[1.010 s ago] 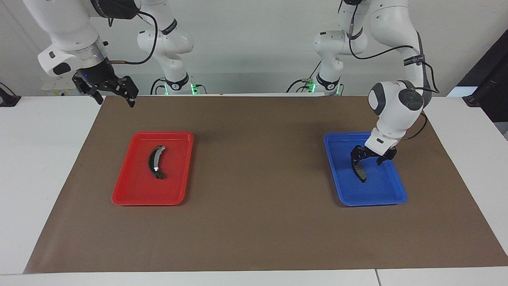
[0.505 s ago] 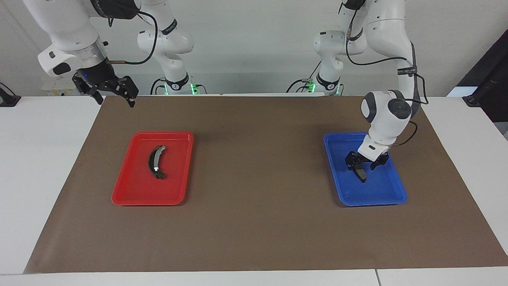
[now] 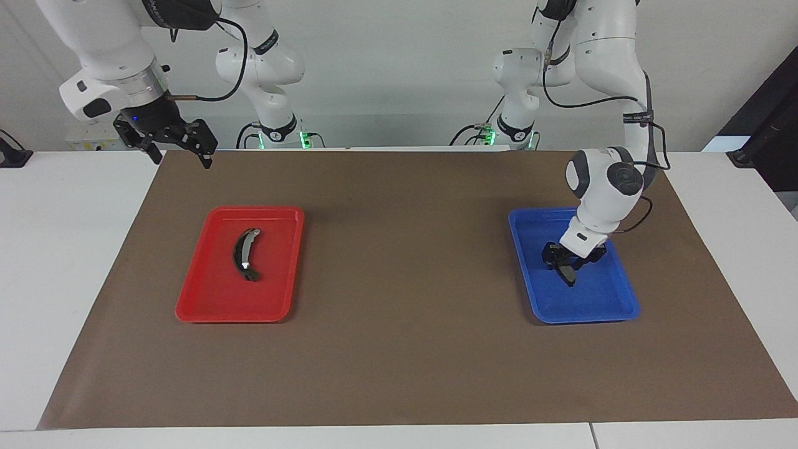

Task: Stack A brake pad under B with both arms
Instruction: 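Reach into the blue tray and grasp the flat brake pad with the left gripper, then place the flat pad mid-table while the right gripper grasps the curved pad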

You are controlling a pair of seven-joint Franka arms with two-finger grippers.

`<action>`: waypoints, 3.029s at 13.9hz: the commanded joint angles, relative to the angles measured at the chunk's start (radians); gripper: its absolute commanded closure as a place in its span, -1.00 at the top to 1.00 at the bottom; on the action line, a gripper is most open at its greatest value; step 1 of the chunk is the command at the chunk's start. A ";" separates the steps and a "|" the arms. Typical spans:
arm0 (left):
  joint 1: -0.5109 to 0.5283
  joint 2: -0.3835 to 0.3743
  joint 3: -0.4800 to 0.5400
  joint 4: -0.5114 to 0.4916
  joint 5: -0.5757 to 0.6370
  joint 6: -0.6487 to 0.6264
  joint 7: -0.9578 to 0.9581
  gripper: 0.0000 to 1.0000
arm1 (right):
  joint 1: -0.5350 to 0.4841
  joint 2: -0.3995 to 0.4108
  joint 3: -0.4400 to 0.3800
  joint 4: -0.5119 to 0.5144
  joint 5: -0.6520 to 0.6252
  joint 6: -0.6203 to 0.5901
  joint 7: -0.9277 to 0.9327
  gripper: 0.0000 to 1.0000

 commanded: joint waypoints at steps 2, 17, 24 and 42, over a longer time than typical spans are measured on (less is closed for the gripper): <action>-0.012 -0.067 0.008 -0.005 0.006 -0.105 -0.017 -0.74 | -0.015 -0.008 0.006 -0.002 0.005 -0.012 -0.026 1.00; -0.482 -0.003 0.002 0.182 0.004 -0.081 -0.471 -0.97 | -0.036 -0.090 -0.001 -0.531 0.022 0.483 -0.168 1.00; -0.599 0.168 0.004 0.300 -0.051 -0.061 -0.511 -0.97 | -0.043 0.009 0.000 -0.784 0.048 0.919 -0.291 1.00; -0.443 -0.024 0.013 0.273 -0.050 -0.348 -0.471 0.99 | -0.036 0.102 0.006 -0.822 0.067 1.004 -0.431 -1.00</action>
